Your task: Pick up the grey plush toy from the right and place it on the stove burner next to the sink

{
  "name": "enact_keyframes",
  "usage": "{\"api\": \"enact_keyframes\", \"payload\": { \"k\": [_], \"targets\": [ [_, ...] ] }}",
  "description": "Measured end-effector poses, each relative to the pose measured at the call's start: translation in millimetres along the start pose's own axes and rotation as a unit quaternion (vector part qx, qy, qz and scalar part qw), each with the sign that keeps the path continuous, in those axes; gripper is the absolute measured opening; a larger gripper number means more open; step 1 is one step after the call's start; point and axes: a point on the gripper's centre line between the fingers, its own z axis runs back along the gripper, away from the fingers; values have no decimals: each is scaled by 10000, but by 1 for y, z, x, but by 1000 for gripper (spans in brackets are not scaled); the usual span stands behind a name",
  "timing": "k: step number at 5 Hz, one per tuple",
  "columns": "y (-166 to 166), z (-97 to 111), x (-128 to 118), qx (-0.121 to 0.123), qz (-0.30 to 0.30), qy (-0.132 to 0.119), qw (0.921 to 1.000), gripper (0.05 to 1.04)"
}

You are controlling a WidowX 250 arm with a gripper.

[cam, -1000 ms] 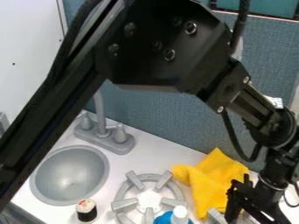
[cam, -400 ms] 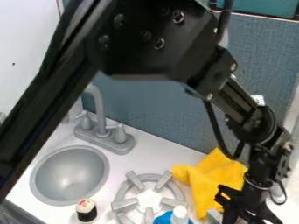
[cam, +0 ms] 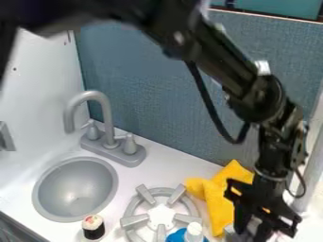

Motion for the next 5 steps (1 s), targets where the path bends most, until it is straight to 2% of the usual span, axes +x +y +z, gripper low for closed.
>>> {"api": "enact_keyframes", "payload": {
  "k": [1,2,3,4,5],
  "targets": [
    [22,22,-14,-72,341,-276,9990,449],
    [56,28,-28,52,750,-367,9965,449],
    [103,23,-34,198,1333,-391,9901,449],
    [138,22,-41,333,1708,-322,9842,449],
    [157,4,-51,332,1882,23,9816,449]
  ]
}}
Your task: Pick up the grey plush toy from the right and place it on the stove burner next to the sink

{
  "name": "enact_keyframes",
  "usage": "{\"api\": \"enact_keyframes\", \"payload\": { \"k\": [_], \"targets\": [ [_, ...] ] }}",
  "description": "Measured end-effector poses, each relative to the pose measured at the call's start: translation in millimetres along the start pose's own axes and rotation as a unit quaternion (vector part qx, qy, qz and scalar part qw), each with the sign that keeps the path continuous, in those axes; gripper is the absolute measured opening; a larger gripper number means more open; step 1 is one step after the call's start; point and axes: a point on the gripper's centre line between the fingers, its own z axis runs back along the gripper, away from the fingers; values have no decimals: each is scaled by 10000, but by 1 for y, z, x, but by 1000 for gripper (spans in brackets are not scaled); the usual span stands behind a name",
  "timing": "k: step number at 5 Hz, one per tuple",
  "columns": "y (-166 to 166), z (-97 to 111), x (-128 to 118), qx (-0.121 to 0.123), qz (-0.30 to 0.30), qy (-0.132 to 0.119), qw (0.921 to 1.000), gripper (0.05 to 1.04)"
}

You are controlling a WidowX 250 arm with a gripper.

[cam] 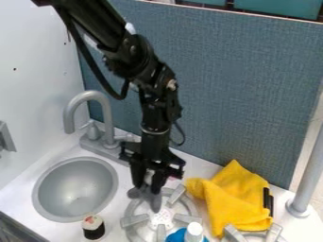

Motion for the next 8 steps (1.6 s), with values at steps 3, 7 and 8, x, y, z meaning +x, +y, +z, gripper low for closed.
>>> {"api": "enact_keyframes", "payload": {
  "k": [3,7,8],
  "targets": [
    [4,-47,-2,-238,-133,544,9981,449],
    [-12,-48,18,-236,-220,403,9987,806],
    [-17,-32,7,-128,-92,452,9989,1009]
  ]
}}
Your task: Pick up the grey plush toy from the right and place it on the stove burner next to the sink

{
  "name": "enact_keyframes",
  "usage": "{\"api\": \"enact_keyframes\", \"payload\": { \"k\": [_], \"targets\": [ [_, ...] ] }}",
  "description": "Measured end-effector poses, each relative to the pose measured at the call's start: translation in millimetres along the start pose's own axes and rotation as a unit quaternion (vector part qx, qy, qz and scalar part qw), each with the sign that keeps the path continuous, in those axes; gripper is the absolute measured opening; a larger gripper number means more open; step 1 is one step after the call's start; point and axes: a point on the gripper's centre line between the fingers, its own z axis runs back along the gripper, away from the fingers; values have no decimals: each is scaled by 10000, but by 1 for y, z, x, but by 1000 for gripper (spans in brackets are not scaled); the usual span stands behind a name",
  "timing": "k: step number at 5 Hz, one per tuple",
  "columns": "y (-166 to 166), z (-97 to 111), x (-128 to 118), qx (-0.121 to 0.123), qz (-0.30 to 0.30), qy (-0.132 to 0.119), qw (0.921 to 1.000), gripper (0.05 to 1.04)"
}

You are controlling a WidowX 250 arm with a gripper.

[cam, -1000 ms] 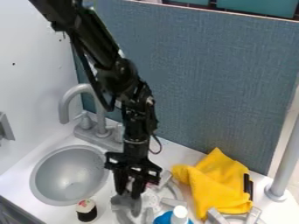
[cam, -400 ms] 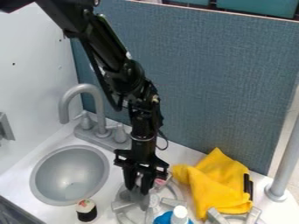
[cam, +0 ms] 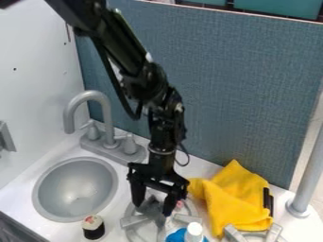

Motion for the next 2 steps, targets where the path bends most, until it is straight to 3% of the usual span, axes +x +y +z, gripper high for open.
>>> {"api": "enact_keyframes", "payload": {
  "k": [1,2],
  "targets": [
    [-8,31,-10,62,-62,-100,9999,1007],
    [-15,62,-36,538,-420,-66,9976,1007]
  ]
}}
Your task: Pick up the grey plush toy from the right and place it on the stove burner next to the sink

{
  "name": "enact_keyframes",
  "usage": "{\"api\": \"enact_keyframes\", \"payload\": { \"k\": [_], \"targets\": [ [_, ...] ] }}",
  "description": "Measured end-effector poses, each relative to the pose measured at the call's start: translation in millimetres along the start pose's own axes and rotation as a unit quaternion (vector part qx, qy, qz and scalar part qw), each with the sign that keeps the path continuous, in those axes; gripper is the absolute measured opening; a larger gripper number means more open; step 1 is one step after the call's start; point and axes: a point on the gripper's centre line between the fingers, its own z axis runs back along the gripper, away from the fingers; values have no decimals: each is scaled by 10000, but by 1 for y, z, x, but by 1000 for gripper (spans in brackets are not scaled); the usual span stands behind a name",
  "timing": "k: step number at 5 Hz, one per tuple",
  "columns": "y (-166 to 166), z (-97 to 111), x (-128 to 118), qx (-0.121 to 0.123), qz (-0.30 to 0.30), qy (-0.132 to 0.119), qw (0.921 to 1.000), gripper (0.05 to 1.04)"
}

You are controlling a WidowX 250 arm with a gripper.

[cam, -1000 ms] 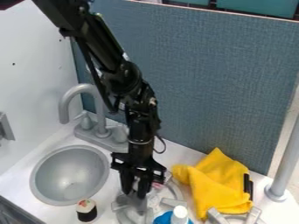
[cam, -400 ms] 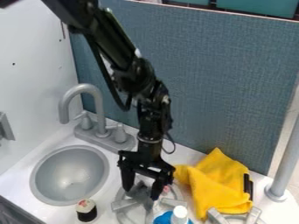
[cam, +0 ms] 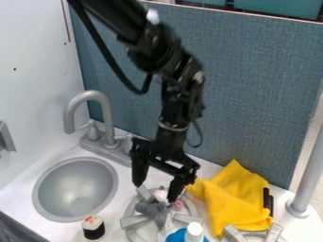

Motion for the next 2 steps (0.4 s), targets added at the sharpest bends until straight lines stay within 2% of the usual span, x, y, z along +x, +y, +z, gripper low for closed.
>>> {"api": "enact_keyframes", "payload": {
  "k": [1,2],
  "targets": [
    [-5,19,-27,288,-316,-25,9991,1007],
    [0,25,-46,198,-503,-338,9980,1007]
  ]
}}
